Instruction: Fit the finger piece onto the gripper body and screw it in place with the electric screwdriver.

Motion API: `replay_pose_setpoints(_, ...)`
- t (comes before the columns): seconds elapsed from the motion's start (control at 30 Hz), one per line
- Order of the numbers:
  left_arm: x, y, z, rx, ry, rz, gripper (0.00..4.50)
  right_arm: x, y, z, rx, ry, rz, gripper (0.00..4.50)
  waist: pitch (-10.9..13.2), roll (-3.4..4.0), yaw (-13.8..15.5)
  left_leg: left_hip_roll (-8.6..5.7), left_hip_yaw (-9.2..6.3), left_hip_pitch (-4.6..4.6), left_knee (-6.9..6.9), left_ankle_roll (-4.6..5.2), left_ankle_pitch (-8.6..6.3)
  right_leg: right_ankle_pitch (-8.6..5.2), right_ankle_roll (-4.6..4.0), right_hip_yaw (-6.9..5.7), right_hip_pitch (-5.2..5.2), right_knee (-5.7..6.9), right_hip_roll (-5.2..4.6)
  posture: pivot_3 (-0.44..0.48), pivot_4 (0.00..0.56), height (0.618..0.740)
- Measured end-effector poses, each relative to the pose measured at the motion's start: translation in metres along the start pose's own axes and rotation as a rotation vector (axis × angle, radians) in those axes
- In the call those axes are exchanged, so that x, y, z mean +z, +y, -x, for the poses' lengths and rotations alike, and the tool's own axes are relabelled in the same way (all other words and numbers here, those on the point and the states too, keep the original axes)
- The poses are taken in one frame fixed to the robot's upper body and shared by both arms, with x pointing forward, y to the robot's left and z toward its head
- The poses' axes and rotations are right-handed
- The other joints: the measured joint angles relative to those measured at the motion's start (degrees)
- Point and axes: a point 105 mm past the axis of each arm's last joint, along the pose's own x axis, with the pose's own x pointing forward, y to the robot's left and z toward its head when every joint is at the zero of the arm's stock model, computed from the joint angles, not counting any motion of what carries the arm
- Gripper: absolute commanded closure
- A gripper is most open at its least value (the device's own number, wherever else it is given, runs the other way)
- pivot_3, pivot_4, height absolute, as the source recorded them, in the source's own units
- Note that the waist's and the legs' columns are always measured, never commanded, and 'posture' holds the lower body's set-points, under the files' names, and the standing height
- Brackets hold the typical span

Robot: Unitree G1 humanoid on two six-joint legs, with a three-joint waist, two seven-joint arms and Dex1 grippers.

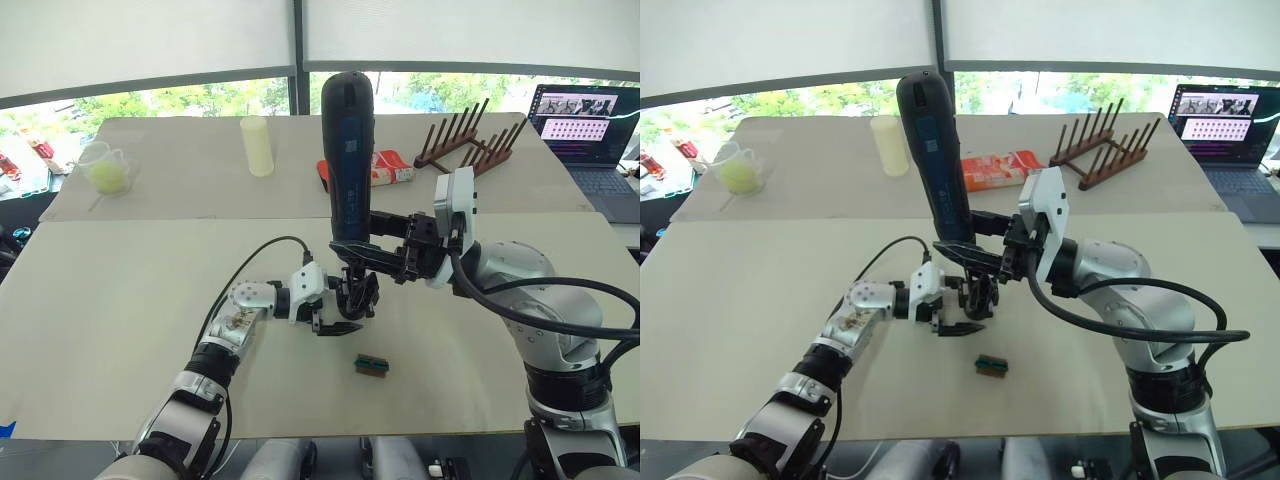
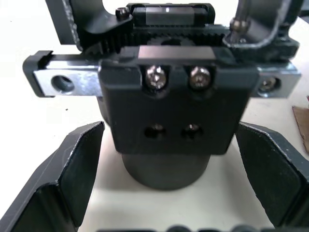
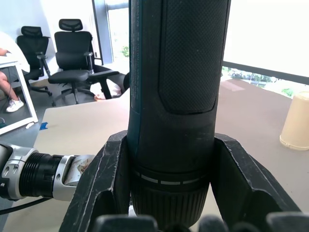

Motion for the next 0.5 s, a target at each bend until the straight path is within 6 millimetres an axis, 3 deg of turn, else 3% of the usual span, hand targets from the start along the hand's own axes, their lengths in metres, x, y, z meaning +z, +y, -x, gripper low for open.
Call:
replay_pose_setpoints(0.1,0.0003,0.001,0.0006,0.006,-0.005,0.004,2.2,0.0,0.0004,0.0031,-0.011,-0.008,-0.004,2.58,0.0,0.0,0.0,0.01,0.0,0.0,0.0,0.0,0.0,0.0,0.0,0.0,0.0,0.01,-0.01,0.0,0.15,0.74)
replay_pose_setpoints(0.5,-0.0009,0.0028,-0.0006,-0.004,-0.005,-0.009,2.19,-0.0037,0.0008,0.0105,-0.022,-0.039,-0.005,2.58,0.0,-0.02,0.0,0.01,-0.02,0.04,0.02,0.0,0.0,0.0,0.0,-0.01,0.08,0.0,0.0,0.0,0.15,0.74)
